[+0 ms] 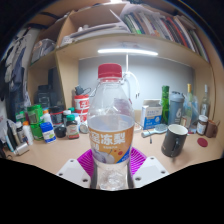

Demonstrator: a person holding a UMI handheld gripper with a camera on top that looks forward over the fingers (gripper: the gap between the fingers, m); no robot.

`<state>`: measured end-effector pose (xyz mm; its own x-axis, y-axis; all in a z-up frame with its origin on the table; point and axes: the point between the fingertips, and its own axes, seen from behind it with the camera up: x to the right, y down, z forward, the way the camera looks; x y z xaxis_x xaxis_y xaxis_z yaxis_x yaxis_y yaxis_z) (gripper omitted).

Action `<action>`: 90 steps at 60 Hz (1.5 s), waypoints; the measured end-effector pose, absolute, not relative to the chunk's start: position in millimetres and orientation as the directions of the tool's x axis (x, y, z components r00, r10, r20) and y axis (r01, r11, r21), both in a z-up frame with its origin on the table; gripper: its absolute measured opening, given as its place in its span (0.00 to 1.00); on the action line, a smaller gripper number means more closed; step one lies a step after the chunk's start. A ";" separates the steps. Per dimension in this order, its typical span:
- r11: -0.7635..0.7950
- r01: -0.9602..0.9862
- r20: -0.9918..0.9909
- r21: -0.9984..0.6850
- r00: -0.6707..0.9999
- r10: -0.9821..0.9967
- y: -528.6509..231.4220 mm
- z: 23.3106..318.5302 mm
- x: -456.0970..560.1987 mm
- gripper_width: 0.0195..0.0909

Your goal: Pour water

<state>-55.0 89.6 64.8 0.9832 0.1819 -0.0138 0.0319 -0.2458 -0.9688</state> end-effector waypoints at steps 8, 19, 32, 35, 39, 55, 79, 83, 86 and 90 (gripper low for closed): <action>-0.335 -0.121 -0.192 -0.934 0.964 0.185 102.1 87.0 -45.8 0.31; -0.458 -0.634 -0.713 -0.623 0.701 0.000 141.8 137.8 -14.9 0.31; -0.512 -0.831 -0.949 0.219 -0.059 -0.311 161.6 159.9 -20.8 0.31; -0.480 -0.790 -0.910 0.382 -0.231 -0.344 167.5 171.9 -17.8 0.31; -0.432 -0.755 -0.860 0.492 -0.344 -0.377 174.1 180.0 -14.9 0.31; -0.319 -0.595 -0.674 0.738 -0.616 -0.408 191.7 203.4 1.8 0.31; -0.527 -0.746 -0.913 0.408 -0.315 -0.261 179.3 243.9 23.0 0.31; -0.571 -0.814 -0.994 0.108 -0.076 -0.080 179.4 275.4 51.7 0.31; -0.538 -0.832 -0.990 -0.136 0.126 0.056 181.1 302.7 83.5 0.31; -0.418 -0.791 -0.894 -0.446 0.409 0.181 182.0 332.8 132.2 0.32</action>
<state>132.2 182.0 332.8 0.4091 0.1806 -0.8944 -0.7915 -0.4175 -0.4463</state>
